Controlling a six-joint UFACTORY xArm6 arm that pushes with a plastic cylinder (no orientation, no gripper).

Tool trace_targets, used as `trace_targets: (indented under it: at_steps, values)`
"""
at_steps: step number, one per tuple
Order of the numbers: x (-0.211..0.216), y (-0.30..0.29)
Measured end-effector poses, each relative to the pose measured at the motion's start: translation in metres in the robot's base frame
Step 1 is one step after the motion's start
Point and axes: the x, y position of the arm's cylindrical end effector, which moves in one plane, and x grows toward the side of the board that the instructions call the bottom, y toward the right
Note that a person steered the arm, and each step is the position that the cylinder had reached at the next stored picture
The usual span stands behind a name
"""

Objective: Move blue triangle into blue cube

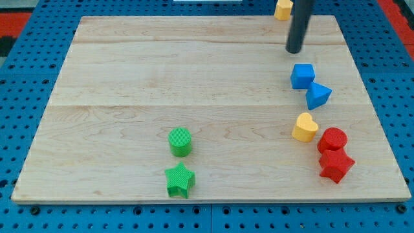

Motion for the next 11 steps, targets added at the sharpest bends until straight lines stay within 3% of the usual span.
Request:
trace_targets:
  at_steps: [2,3,5,9,11]
  values:
    - [0.099,0.063]
    - [0.137,0.052]
    - [0.143,0.029]
    - [0.136,-0.076]
    - [0.126,-0.062]
